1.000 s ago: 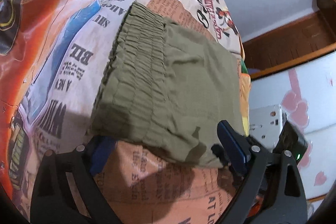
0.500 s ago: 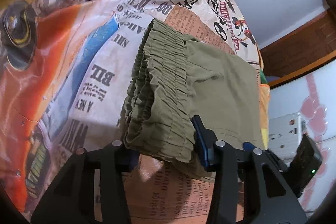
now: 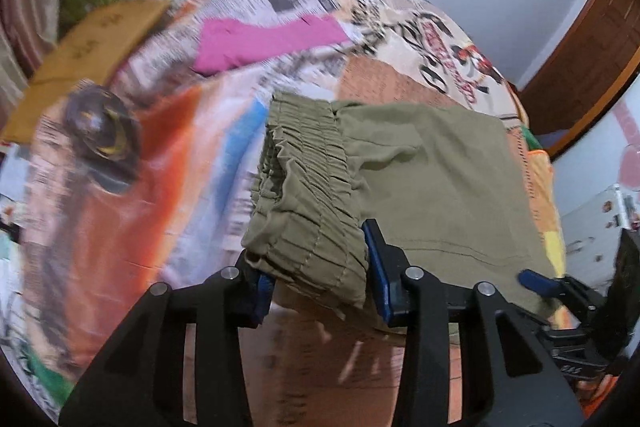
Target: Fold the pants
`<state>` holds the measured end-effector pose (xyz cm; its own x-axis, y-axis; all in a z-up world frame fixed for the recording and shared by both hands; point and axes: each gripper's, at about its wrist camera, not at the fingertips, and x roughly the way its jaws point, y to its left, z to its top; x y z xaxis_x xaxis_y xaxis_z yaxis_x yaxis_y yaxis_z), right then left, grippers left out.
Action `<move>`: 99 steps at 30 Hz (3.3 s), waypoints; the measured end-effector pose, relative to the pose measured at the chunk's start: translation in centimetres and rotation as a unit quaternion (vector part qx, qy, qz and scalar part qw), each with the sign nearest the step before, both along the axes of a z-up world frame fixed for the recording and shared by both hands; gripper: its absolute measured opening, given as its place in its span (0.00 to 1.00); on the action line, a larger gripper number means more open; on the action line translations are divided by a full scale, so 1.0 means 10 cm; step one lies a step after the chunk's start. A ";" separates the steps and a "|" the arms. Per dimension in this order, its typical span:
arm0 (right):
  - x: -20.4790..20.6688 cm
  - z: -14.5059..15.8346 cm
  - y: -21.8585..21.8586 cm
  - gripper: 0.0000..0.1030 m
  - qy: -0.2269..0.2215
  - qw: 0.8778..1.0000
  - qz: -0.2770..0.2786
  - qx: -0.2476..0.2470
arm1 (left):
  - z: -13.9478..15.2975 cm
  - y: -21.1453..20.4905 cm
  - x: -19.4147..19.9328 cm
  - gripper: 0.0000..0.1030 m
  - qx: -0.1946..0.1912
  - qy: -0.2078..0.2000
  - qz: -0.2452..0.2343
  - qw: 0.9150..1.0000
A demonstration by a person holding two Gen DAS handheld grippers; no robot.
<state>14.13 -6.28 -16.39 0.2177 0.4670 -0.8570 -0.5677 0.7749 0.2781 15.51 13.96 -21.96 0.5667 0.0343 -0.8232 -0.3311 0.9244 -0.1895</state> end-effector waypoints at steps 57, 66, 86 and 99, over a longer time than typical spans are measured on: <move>-0.03 -0.13 -0.92 0.65 0.027 0.988 -0.154 0.022 | 0.63 -2.12 0.53 0.24 0.062 -0.060 -0.272 0.958; -0.05 0.00 -1.02 0.65 0.007 0.986 -0.168 0.019 | 0.18 -2.28 0.61 0.24 0.023 0.014 -0.307 0.951; 0.00 0.52 -0.98 0.66 -0.062 0.981 -0.177 0.050 | 0.21 -1.51 0.21 0.46 0.052 0.020 -0.250 0.967; 0.02 0.06 -0.61 0.66 -0.016 0.989 -0.145 0.024 | -0.12 -1.19 -0.08 0.60 0.075 0.038 -0.218 0.972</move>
<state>14.36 -12.34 -15.76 0.3749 0.4208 -0.8261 -0.3328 0.8928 0.3037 14.67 2.06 -23.15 0.4916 -0.0726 -0.8678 0.0911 0.9953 -0.0316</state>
